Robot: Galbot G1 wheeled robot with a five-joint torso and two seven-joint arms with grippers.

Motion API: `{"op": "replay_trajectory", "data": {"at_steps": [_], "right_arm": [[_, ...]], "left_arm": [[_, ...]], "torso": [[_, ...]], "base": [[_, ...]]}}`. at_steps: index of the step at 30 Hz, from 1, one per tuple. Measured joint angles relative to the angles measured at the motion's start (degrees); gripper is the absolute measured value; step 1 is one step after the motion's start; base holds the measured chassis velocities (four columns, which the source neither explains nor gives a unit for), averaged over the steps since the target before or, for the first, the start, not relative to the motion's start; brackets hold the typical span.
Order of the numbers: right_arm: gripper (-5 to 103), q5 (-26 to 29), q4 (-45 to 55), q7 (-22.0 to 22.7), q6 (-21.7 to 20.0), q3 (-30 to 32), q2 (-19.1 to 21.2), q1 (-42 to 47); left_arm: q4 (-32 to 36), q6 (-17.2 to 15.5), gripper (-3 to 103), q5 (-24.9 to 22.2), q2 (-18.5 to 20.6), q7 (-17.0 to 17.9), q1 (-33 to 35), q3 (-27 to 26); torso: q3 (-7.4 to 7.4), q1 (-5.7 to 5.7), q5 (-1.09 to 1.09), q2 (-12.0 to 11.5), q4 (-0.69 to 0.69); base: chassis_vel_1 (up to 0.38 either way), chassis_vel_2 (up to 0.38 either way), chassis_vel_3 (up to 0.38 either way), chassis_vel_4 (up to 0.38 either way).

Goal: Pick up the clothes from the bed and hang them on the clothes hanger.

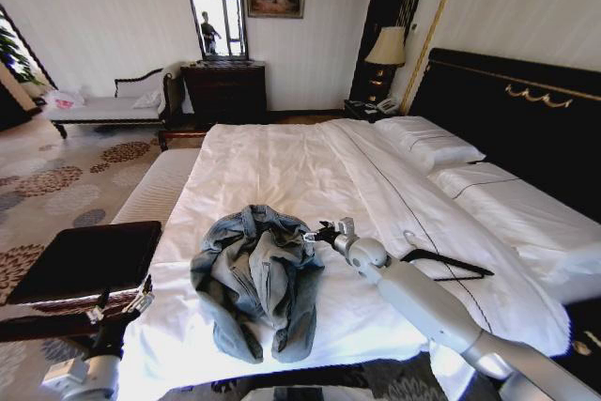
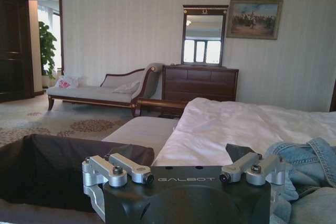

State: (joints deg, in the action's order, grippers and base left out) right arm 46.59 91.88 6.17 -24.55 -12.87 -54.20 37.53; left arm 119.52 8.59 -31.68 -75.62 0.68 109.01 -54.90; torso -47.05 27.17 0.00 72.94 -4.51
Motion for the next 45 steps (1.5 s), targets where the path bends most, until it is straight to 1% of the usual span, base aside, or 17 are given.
{"op": "replay_trajectory", "data": {"at_steps": [8,12,15,17,21,24,26,28,29,32,33,35,37,38,42,44,45], "right_arm": [[103,-3.1,-6.2,-0.2,1.5,-2.6,-2.4,-3.0],[97,-2.8,-7.9,0.0,1.5,-3.3,-3.3,-4.1],[83,-2.3,-7.7,0.0,1.4,-3.3,-3.2,-4.1],[83,-2.2,-7.5,0.0,1.4,-3.1,-3.1,-4.0],[67,-2.0,-6.8,0.0,1.4,-2.4,-2.9,-3.5],[50,-2.2,-6.5,0.0,1.5,-1.9,-2.9,-3.1],[50,-2.3,-6.5,0.0,1.5,-1.8,-3.0,-3.0],[38,-2.5,-5.7,0.1,1.6,-1.1,-3.4,-2.4],[38,-2.5,-5.7,0.1,1.6,-1.1,-3.4,-2.4],[23,-2.6,-5.4,0.2,1.7,-1.0,-4.0,-2.4],[23,-2.6,-5.4,0.2,1.7,-1.0,-4.0,-2.4],[17,-2.7,-5.5,0.2,1.8,-1.2,-4.2,-2.7],[6,-2.7,-5.9,0.0,2.0,-1.9,-4.6,-3.3],[6,-2.7,-5.9,0.0,2.0,-1.9,-4.6,-3.3],[2,-2.8,-7.5,-0.4,2.7,-5.5,-6.9,-5.7],[2,-2.7,-7.6,-0.4,2.7,-6.0,-7.2,-6.0],[2,-2.5,-7.7,-0.4,2.7,-6.5,-7.7,-6.4]], "left_arm": [[-2.5,-3.4,100,-3.2,4.0,1.2,-4.1,0.5],[-3.6,-5.4,100,-4.6,5.3,1.8,-7.0,1.3],[-4.5,-7.6,100,-6.5,6.6,2.4,-9.6,2.1],[-4.9,-8.1,100,-7.1,7.1,2.5,-10.2,2.3],[-6.6,-10.6,100,-8.6,9.6,3.2,-12.2,3.1],[-8.9,-13.1,100,-10.3,12.9,3.6,-14.7,4.3],[-9.1,-13.3,100,-10.6,13.4,3.6,-15.0,4.5],[-10.7,-14.6,100,-14.5,17.8,2.0,-17.1,5.7],[-10.7,-14.6,100,-14.5,17.8,2.0,-17.1,5.7],[-12.6,-15.2,100,-19.2,25.8,-4.0,-17.3,6.3],[-12.6,-15.2,100,-19.2,25.8,-4.0,-17.3,6.3],[-14.6,-15.5,100,-21.5,31.8,-7.9,-17.2,6.6],[-16.8,-15.5,100,-22.4,35.5,-10.9,-17.2,6.8],[-16.8,-15.5,100,-22.4,35.5,-10.9,-17.2,6.8],[-19.0,-15.8,100,-26.0,40.8,-18.7,-17.0,7.0],[-19.3,-16.1,100,-27.1,41.4,-20.0,-17.3,7.3],[-20.0,-16.8,100,-29.5,42.5,-21.4,-19.0,8.6]], "torso": [[0.0,0.0,-0.01,0.0,0.0],[0.0,0.0,0.0,0.0,0.01],[0.0,0.01,0.0,0.0,-0.01],[0.0,0.0,-0.01,0.0,-0.01],[0.0,0.0,-0.01,0.0,0.0],[0.0,0.0,-0.02,0.0,0.01],[0.0,0.0,-0.02,0.0,0.01],[0.0,0.01,-0.01,0.0,-0.01],[0.0,0.01,-0.01,0.0,-0.01],[0.0,0.0,0.0,0.0,0.0],[0.0,0.0,0.0,0.0,0.0],[0.0,0.0,0.0,0.0,0.0],[0.0,0.0,-0.01,0.0,-0.02],[0.0,0.0,-0.01,0.0,-0.02],[-0.01,0.01,-0.01,0.0,0.01],[-0.01,0.01,0.0,0.0,0.04],[0.0,0.0,0.0,0.0,0.06]], "base": [[0.0,0.0,0.0,0.0],[0.0,0.0,0.0,0.0],[0.0,0.0,0.0,0.0],[0.0,0.0,0.0,0.0],[0.0,0.0,0.0,0.0],[0.0,0.0,0.0,0.0],[0.0,0.0,0.0,0.0],[0.0,0.0,0.0,0.0],[0.0,0.0,0.0,0.0],[0.0,0.0,0.0,0.0],[0.0,0.0,0.0,0.0],[0.0,0.0,0.0,0.0],[0.0,0.0,0.0,0.0],[0.0,0.0,0.0,0.0],[0.0,0.0,0.0,0.0],[0.0,0.0,0.0,0.0],[0.0,0.0,0.0,0.0]]}}
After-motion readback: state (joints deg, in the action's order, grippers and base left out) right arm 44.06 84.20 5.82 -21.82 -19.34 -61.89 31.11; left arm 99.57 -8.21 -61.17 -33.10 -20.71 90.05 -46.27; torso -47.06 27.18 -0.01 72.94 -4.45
